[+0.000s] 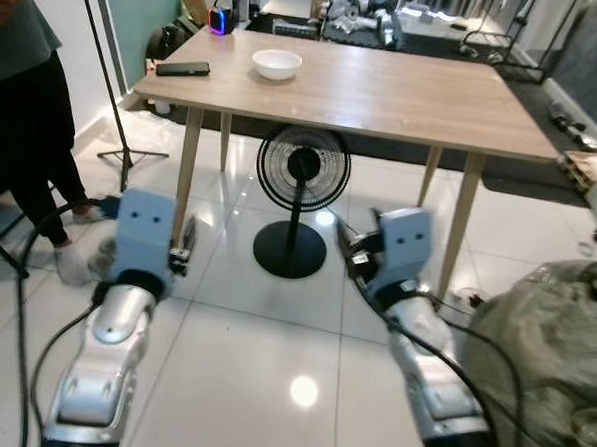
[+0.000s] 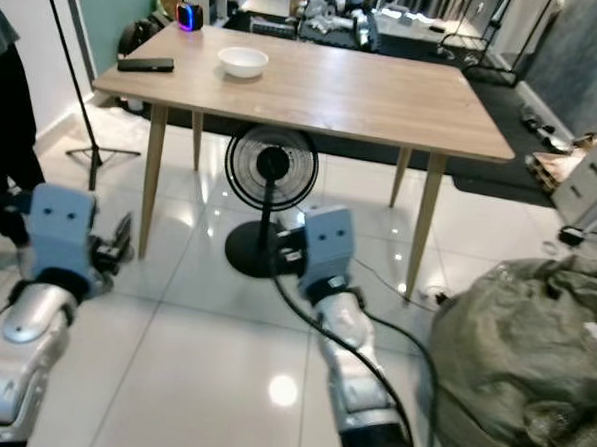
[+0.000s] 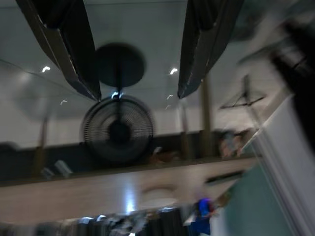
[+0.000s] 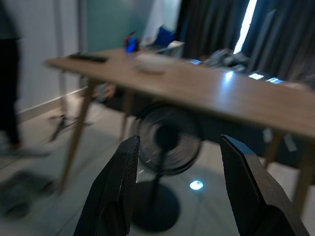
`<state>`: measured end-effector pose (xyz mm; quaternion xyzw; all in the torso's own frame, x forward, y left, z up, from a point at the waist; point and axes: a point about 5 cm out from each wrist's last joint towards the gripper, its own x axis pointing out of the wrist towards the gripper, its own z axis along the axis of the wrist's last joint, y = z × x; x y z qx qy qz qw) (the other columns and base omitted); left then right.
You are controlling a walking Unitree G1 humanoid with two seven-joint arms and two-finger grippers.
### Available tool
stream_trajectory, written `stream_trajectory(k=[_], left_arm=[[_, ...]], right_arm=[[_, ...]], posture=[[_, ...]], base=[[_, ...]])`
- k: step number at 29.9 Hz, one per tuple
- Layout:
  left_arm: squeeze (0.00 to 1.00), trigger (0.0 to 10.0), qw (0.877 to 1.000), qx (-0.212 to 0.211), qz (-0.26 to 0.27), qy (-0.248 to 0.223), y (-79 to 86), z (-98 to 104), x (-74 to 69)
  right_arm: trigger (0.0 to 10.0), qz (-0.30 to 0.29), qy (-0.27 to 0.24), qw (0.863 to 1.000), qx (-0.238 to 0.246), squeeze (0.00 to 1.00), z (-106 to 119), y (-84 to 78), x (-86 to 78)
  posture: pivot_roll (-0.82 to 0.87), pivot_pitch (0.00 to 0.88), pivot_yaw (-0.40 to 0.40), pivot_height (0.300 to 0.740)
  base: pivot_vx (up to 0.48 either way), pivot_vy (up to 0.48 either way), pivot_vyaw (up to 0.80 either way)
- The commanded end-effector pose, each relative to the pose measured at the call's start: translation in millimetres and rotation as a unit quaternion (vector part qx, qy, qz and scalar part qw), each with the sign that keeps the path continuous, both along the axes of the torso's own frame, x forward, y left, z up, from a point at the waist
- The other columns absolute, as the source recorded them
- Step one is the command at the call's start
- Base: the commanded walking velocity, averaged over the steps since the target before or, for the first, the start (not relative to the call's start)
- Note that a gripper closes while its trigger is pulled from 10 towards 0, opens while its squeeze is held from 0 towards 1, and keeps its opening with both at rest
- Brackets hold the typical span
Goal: Setting the table
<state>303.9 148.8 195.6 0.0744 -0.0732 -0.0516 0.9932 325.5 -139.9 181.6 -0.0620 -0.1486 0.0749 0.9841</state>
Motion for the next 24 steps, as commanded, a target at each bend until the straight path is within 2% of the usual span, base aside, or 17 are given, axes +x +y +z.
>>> stream_trajectory(k=[1,2,4,7,24], left_arm=[[0.0,10.0,1.0,-0.003,-0.013,0.011,0.2,-4.4,3.2],[0.0,10.0,1.0,-0.003,-0.013,0.011,0.2,-4.4,3.2],[0.0,10.0,0.999,-0.005,-0.034,0.009,-7.7,-1.9,8.0],[0.0,10.0,0.999,-0.007,-0.04,0.008,-10.3,-0.9,9.0],[0.0,10.0,0.999,0.001,-0.04,0.001,-9.4,-0.8,8.0]], right_arm=[[10.0,-0.015,-0.008,1.0,0.01,0.0,1.1,-7.3,-1.3],[10.0,-0.015,-0.008,1.0,0.01,0.0,1.1,-7.3,-1.3],[10.0,-0.032,-0.017,0.999,0.011,0.0,3.3,-18.4,-4.5],[10.0,-0.033,-0.019,0.999,0.01,0.0,3.2,-19.6,-5.8],[10.0,-0.001,-0.024,1.0,0.018,0.0,3.5,-4.9,-5.0]], posture=[[0.04,0.0,0.049,0.74],[0.04,0.0,0.049,0.74],[0.01,0.0,0.067,0.74],[0.01,0.0,0.067,0.74],[0.02,0.0,0.064,0.74]], base=[[0.48,0.0,0.0],[0.48,0.0,0.0],[0.48,0.0,0.0],[0.48,0.0,0.0],[0.48,0.0,0.0]])
